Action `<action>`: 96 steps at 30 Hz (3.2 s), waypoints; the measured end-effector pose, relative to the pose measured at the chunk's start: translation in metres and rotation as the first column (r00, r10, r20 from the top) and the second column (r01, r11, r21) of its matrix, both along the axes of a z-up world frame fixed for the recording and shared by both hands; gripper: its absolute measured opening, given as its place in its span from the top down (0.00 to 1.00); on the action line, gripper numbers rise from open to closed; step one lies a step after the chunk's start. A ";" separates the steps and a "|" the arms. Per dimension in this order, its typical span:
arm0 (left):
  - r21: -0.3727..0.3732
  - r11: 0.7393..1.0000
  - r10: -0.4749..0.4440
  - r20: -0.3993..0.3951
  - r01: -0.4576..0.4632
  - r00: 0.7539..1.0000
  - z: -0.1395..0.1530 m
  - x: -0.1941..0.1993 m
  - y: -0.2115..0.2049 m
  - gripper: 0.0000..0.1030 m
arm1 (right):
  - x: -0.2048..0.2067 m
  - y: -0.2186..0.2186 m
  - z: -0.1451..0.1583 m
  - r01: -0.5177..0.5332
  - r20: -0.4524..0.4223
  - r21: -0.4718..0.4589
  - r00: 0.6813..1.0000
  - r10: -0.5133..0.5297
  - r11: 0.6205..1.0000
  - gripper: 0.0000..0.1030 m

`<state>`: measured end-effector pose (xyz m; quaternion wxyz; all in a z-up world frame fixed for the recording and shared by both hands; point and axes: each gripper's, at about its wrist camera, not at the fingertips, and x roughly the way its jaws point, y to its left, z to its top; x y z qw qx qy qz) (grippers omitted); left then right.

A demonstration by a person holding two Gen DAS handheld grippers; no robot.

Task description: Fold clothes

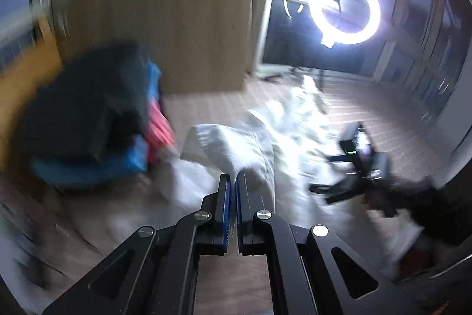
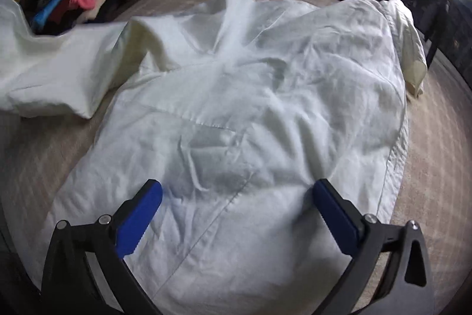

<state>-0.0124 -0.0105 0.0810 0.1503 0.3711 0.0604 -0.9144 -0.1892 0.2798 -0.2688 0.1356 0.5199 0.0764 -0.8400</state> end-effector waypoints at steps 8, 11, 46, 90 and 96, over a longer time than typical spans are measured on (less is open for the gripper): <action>-0.073 0.932 0.362 0.147 -0.355 0.920 -0.084 0.040 -0.104 0.97 | -0.005 -0.003 -0.003 -0.011 0.016 0.028 1.000 0.011 1.000 0.00; 0.060 0.905 0.393 0.262 -0.421 0.882 -0.145 0.057 -0.134 0.96 | -0.008 -0.004 -0.003 -0.011 0.024 0.032 1.000 0.010 0.999 0.00; 0.155 0.985 0.037 0.234 -0.075 0.971 -0.160 0.008 -0.183 0.96 | -0.008 -0.013 -0.005 0.053 0.080 0.054 0.995 -0.058 0.997 0.00; 0.153 0.897 0.378 0.222 -0.415 0.899 -0.146 0.167 -0.211 0.67 | 0.085 -0.396 0.000 -0.750 -0.048 0.019 0.659 0.750 0.661 0.33; 0.179 0.919 0.316 0.201 -0.352 0.927 -0.147 0.159 -0.203 0.65 | 0.033 -0.355 0.020 -0.578 0.015 -0.234 0.802 0.597 0.782 0.89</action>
